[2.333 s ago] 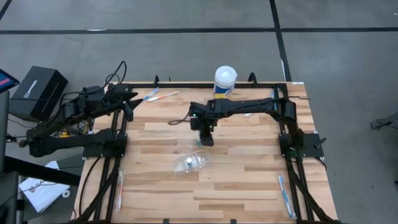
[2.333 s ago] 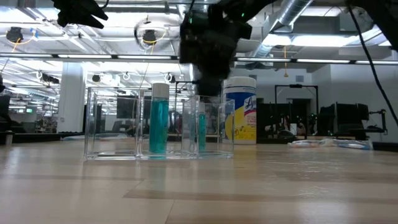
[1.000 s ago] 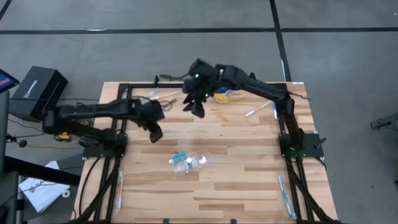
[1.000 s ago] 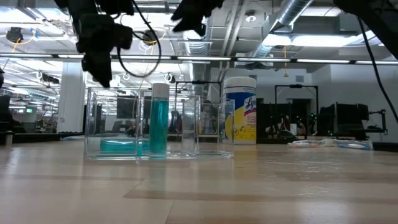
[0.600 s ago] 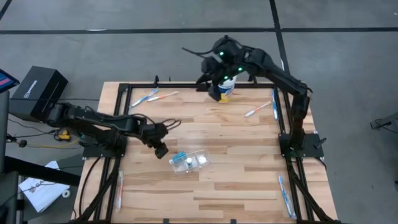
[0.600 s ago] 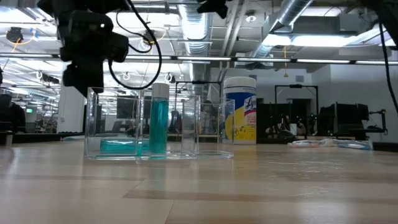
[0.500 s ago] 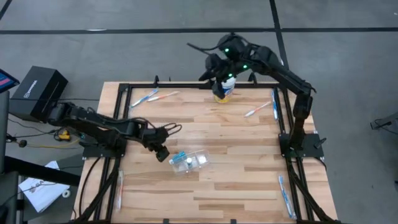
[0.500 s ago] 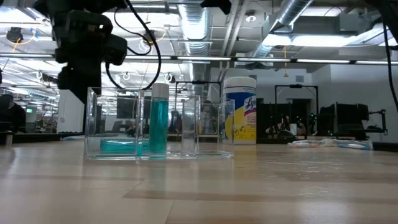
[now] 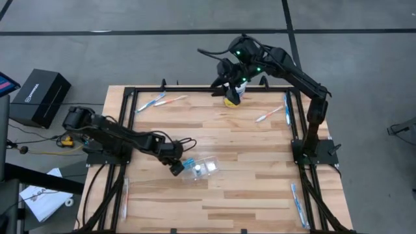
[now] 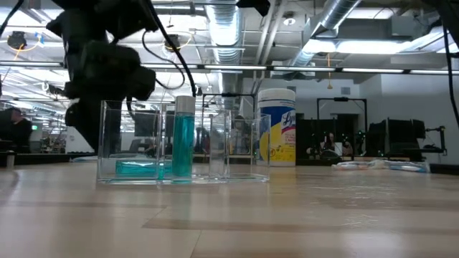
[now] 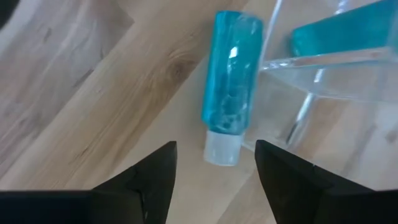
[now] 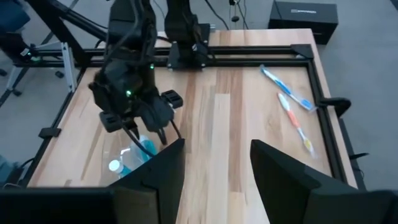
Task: Pick & Place toothbrushing station
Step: Put the blue mouthwash into the transparent organizer
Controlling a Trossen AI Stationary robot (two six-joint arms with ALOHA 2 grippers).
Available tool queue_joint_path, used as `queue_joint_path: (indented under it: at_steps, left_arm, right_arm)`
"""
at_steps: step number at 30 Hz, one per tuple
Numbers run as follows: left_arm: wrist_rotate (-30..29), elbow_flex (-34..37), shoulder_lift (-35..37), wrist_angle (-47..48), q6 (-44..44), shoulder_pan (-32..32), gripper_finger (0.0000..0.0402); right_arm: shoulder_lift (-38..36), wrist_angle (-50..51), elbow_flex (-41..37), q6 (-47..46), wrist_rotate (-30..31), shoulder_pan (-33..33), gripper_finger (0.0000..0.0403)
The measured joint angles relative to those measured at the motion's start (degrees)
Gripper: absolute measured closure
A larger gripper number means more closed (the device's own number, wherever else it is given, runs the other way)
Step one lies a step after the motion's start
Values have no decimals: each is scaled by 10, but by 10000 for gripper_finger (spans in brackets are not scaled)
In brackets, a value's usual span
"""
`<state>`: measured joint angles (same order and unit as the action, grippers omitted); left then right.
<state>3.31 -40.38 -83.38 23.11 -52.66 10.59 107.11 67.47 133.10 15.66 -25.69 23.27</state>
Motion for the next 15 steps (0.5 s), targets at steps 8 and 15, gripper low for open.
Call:
queue_joint_path:
  at_steps: [8, 15]
  left_arm:
    - [6, 0, -14, -4, 16, 0, 189]
    - [52, 0, -50, -27, 27, 3, 190]
  right_arm:
    - [0, 14, 0, 9, -13, 2, 230]
    - [0, 14, 0, 9, -15, 2, 230]
